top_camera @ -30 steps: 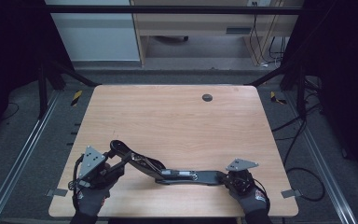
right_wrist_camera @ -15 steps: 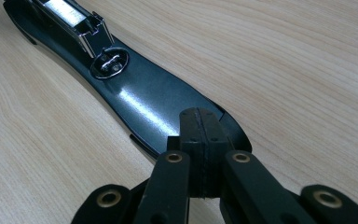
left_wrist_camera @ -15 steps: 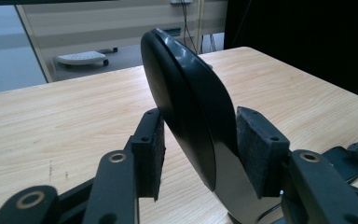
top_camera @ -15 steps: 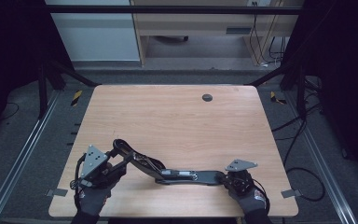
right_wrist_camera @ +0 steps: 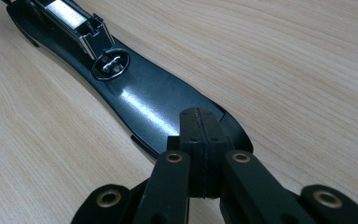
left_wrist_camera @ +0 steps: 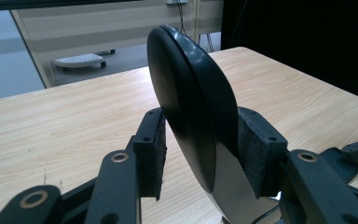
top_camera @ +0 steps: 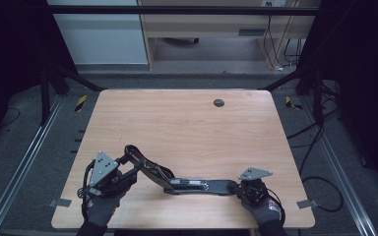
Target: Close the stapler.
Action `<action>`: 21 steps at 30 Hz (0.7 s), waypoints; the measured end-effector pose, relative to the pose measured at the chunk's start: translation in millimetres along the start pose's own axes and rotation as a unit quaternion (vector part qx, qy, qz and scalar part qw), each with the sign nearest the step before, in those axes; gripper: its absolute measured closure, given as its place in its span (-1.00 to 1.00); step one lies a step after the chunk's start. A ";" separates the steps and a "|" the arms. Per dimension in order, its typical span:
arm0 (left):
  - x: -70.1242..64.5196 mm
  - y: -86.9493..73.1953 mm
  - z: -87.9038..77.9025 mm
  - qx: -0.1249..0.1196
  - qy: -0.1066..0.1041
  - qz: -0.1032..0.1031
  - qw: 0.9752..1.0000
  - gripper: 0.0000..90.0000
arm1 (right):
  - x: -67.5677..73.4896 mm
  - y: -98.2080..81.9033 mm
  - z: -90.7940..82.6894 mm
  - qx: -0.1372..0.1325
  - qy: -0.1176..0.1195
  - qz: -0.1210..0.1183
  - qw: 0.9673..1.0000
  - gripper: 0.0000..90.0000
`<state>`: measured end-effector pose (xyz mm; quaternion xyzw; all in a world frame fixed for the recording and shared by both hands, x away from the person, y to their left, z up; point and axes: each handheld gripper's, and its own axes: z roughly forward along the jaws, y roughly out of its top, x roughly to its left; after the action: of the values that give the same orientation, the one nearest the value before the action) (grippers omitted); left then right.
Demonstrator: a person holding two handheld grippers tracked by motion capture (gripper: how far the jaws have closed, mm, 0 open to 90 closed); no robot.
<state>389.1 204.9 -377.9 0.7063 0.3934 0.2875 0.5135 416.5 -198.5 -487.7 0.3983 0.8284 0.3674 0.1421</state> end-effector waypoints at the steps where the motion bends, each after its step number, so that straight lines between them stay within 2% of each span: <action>1: -0.7 0.7 0.3 0.000 -0.001 0.000 1.000 0.22 | 0.0 0.0 0.0 0.000 0.000 0.000 1.000 1.00; 21: -17.9 10.6 8.3 -0.004 -0.009 0.020 1.000 0.26 | -0.4 -0.1 0.2 -0.001 0.005 0.004 1.000 1.00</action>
<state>389.2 183.8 -370.3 0.7144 0.3733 0.2926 0.5144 416.7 -198.8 -488.0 0.3997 0.8269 0.3713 0.1366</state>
